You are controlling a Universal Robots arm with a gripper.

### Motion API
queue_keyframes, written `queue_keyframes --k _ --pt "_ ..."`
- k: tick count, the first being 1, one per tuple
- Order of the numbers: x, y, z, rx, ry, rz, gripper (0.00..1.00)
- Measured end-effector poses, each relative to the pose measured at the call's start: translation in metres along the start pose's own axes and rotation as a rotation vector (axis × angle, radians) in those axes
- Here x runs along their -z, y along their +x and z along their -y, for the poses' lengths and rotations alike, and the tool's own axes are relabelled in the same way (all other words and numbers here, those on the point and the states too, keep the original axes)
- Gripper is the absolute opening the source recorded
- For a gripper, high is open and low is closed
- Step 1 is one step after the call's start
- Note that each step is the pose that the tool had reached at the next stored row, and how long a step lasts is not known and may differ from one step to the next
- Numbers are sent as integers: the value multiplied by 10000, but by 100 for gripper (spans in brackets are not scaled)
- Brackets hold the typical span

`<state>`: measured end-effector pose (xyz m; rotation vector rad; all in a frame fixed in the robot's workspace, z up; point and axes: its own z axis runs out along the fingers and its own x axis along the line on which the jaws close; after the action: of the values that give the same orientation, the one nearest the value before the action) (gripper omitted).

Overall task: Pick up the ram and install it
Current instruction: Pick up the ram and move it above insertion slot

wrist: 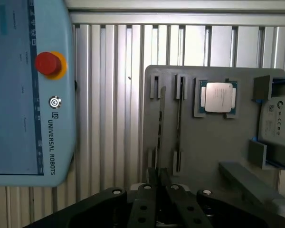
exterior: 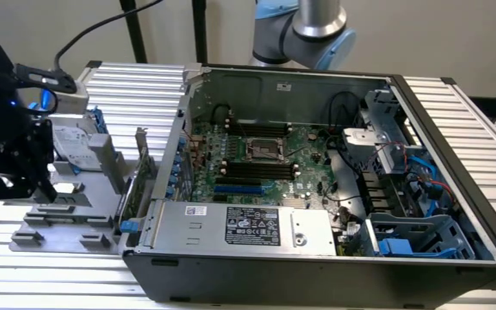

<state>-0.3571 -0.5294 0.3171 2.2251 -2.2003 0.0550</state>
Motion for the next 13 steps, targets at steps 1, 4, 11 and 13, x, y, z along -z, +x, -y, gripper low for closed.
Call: queue_keyframes --k 1,4,11,13 --pt "46 2 37 2 0 4 14" --pt "181 8 149 3 0 26 14" --pt "475 21 418 8 1 88 14" --pt "558 24 494 11 1 103 14"
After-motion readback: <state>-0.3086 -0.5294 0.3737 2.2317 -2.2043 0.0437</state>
